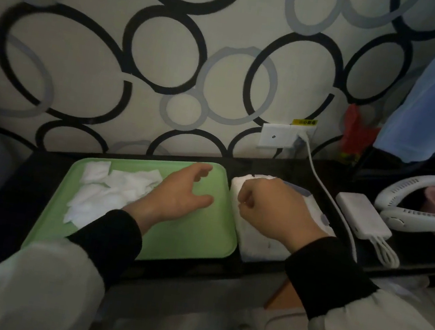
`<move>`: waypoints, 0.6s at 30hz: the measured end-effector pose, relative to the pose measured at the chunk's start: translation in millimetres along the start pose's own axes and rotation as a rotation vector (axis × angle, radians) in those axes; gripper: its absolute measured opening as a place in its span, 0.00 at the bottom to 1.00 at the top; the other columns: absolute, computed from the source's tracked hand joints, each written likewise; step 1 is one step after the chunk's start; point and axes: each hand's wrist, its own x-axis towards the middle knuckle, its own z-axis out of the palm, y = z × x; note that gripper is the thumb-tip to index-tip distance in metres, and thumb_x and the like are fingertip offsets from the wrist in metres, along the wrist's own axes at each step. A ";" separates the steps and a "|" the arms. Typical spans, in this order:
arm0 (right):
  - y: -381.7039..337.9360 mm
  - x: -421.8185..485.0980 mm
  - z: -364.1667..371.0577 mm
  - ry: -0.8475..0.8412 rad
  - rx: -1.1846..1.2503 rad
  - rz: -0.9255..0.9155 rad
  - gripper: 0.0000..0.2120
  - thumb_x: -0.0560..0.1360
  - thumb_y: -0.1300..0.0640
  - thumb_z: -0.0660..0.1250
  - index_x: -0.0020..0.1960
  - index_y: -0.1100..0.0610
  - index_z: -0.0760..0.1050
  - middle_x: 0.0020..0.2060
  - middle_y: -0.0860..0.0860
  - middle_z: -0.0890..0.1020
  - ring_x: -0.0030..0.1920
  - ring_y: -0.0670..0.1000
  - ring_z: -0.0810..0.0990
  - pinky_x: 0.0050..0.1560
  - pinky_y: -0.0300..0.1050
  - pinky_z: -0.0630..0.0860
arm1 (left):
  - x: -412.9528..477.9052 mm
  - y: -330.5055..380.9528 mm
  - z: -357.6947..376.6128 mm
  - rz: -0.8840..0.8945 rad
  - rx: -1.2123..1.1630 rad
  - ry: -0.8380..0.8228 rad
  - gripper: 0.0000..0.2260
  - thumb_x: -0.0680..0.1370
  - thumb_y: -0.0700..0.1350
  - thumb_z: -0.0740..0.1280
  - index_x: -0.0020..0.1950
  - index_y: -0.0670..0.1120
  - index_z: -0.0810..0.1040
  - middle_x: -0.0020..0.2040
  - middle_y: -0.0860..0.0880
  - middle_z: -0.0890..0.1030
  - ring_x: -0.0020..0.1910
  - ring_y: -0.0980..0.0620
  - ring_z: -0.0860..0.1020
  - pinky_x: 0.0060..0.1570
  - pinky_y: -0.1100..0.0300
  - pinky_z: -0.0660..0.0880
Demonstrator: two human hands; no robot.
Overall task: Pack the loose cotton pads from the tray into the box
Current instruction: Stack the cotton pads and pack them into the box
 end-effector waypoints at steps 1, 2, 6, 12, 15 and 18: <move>-10.9 1.5 -0.1 0.010 0.037 -0.019 0.06 0.74 0.53 0.64 0.45 0.48 0.80 0.40 0.46 0.82 0.45 0.50 0.81 0.49 0.50 0.79 | -7.9 -7.1 -6.5 -0.029 -0.011 0.036 0.29 0.74 0.46 0.74 0.73 0.50 0.69 0.67 0.52 0.76 0.65 0.53 0.74 0.63 0.58 0.71; -22.0 3.6 1.7 -0.002 0.071 -0.033 0.06 0.74 0.52 0.64 0.45 0.48 0.80 0.38 0.45 0.81 0.44 0.50 0.80 0.49 0.49 0.79 | -15.4 -14.1 -12.9 -0.065 -0.020 0.078 0.26 0.74 0.46 0.74 0.71 0.49 0.71 0.64 0.52 0.77 0.63 0.53 0.76 0.62 0.57 0.73; -72.8 14.7 19.7 -0.091 0.208 -0.097 0.05 0.75 0.50 0.65 0.46 0.48 0.80 0.42 0.44 0.83 0.47 0.50 0.81 0.49 0.47 0.79 | -47.6 -46.6 -46.7 -0.248 -0.063 0.261 0.16 0.75 0.43 0.72 0.62 0.47 0.77 0.56 0.51 0.80 0.54 0.50 0.79 0.55 0.58 0.73; -111.9 31.8 59.1 -0.176 0.380 -0.113 0.06 0.75 0.53 0.66 0.48 0.50 0.82 0.45 0.45 0.85 0.48 0.49 0.82 0.51 0.51 0.80 | -72.2 -98.8 -92.6 -0.472 0.033 0.450 0.08 0.76 0.38 0.67 0.50 0.50 0.80 0.54 0.47 0.83 0.51 0.47 0.80 0.52 0.60 0.71; -123.4 42.9 72.7 -0.148 0.442 -0.100 0.08 0.74 0.56 0.66 0.50 0.49 0.82 0.48 0.45 0.84 0.49 0.49 0.81 0.53 0.49 0.79 | -66.5 -118.9 -113.0 -0.567 0.026 0.491 0.08 0.77 0.40 0.64 0.51 0.50 0.79 0.57 0.46 0.82 0.58 0.44 0.78 0.56 0.58 0.71; -133.9 54.3 84.9 -0.129 0.436 -0.091 0.10 0.75 0.57 0.65 0.54 0.49 0.81 0.51 0.46 0.82 0.49 0.48 0.80 0.53 0.47 0.78 | -49.2 -130.3 -126.5 -0.579 0.089 0.499 0.11 0.79 0.40 0.63 0.57 0.47 0.80 0.60 0.45 0.81 0.60 0.44 0.78 0.59 0.56 0.71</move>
